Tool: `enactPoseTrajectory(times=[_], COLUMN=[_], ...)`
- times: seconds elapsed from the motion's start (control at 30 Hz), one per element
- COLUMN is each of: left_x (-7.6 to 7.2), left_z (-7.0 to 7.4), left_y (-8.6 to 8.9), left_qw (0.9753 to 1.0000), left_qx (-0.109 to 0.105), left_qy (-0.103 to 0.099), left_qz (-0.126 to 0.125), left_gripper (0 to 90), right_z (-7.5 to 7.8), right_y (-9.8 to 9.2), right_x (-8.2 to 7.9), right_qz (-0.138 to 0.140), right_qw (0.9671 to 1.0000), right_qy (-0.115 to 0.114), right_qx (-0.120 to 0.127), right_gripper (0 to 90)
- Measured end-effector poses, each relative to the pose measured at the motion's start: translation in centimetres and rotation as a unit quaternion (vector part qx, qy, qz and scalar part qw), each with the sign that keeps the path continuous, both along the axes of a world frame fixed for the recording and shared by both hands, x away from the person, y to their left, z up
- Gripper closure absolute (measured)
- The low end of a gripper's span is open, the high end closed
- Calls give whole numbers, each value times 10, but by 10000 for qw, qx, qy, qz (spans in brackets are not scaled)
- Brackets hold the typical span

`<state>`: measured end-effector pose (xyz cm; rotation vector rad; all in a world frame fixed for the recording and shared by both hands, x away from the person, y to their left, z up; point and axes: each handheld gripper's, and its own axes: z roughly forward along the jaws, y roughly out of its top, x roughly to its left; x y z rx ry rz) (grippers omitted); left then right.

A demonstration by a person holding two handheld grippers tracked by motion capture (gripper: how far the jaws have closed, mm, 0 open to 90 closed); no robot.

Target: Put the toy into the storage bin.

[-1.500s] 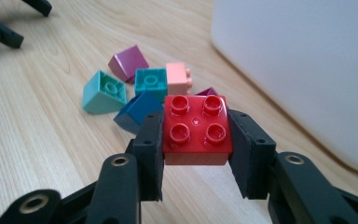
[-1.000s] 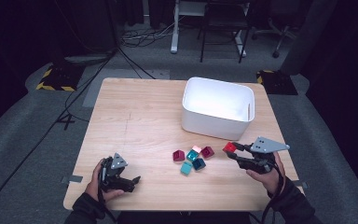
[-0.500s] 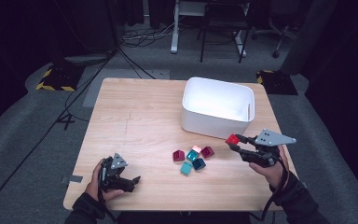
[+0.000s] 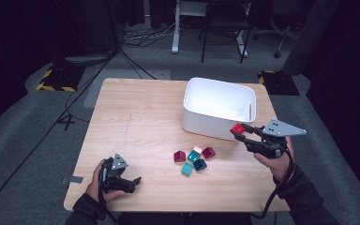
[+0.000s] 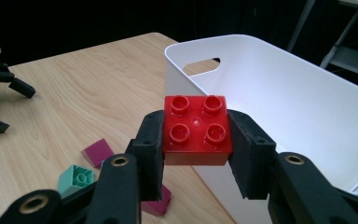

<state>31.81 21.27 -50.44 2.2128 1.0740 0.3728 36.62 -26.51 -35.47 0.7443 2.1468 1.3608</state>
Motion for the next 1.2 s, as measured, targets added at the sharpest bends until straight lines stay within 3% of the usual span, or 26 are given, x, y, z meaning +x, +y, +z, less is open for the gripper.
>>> enactPoseTrajectory(times=[0.5, 0.7, 0.93, 1.2], left_x=[0, 0, 0, 0], left_z=[0, 0, 0, 0], left_y=[0, 0, 0, 0], left_qw=[10000, 10000, 10000, 10000], left_qx=[0, -16, -16, -18], left_qy=[3, 21, 13, 16], left_qz=[-3, -24, -16, -17], left_gripper=[5, 5, 4, 4], right_z=[21, 24, 24, 23], right_y=[1, 2, 0, 0], right_x=[20, 30, 49, 69], right_qz=[-279, -412, -561, -719], right_qw=[9995, 9989, 9984, 9973], right_qy=[-146, -188, 20, 138], right_qx=[13, -120, 49, -44], right_gripper=[595, 596, 596, 596])
